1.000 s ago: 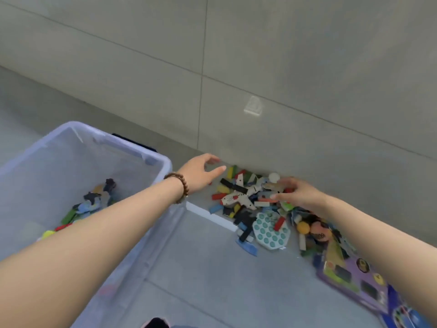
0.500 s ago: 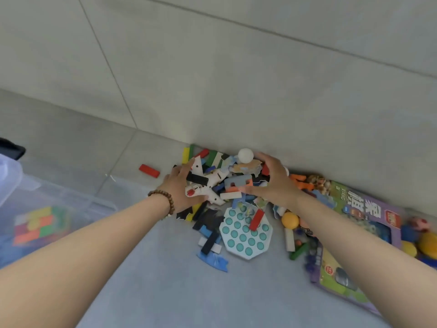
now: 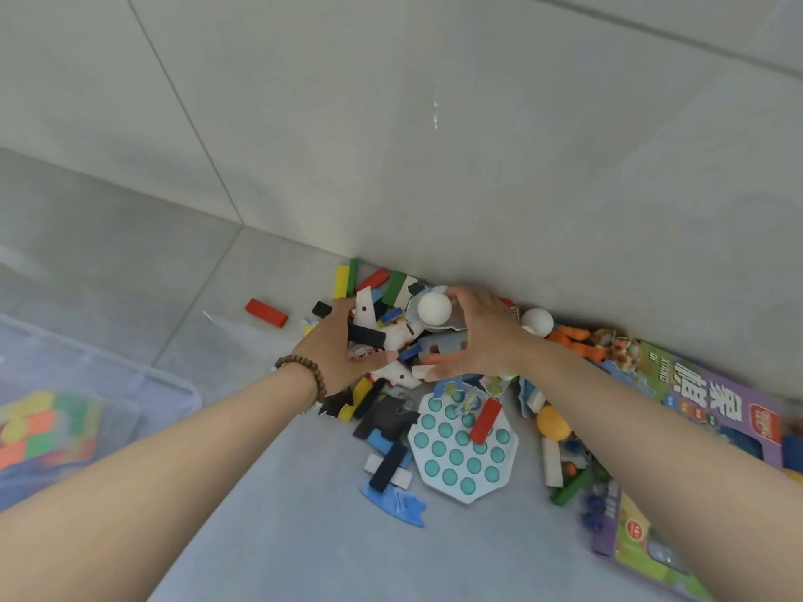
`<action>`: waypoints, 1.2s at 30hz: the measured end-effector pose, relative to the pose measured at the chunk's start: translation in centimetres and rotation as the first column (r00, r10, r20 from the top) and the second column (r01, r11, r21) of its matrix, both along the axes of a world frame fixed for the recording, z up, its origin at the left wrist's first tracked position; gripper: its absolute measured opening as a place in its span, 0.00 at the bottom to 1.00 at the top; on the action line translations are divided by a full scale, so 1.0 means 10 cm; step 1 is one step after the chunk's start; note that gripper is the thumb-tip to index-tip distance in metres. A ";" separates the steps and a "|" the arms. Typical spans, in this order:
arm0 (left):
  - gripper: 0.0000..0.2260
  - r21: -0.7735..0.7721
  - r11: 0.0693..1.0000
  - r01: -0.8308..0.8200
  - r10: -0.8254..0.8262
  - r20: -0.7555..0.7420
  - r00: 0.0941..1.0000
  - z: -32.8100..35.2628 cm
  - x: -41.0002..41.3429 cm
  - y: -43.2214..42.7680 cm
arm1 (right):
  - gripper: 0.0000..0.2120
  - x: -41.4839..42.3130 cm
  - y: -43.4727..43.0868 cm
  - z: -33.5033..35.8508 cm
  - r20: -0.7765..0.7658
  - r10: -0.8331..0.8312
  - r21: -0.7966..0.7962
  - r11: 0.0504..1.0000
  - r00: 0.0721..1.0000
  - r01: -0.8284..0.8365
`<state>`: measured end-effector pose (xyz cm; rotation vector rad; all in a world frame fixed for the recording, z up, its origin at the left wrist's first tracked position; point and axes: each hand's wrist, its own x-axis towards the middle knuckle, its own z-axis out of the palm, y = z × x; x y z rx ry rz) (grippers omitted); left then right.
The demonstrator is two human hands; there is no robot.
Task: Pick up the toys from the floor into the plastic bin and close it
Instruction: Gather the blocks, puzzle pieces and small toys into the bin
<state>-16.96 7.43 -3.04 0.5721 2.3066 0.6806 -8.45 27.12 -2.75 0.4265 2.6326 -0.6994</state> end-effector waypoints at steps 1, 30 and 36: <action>0.39 -0.027 0.999 0.017 -0.017 -0.001 1.000 0.00 0.00 0.00 | 0.51 0.00 0.00 0.00 0.010 0.031 0.033 0.999 0.999 -0.032; 0.31 0.085 0.994 0.068 -0.065 -0.041 0.997 1.10 -0.03 -0.03 | 0.39 0.18 -0.20 1.04 -0.056 -0.223 -0.403 0.897 0.973 0.182; 0.25 0.192 0.981 0.019 0.004 -0.116 0.993 2.20 0.01 -0.72 | 0.35 0.17 -0.80 2.28 -0.171 -0.156 -0.346 0.934 0.973 0.089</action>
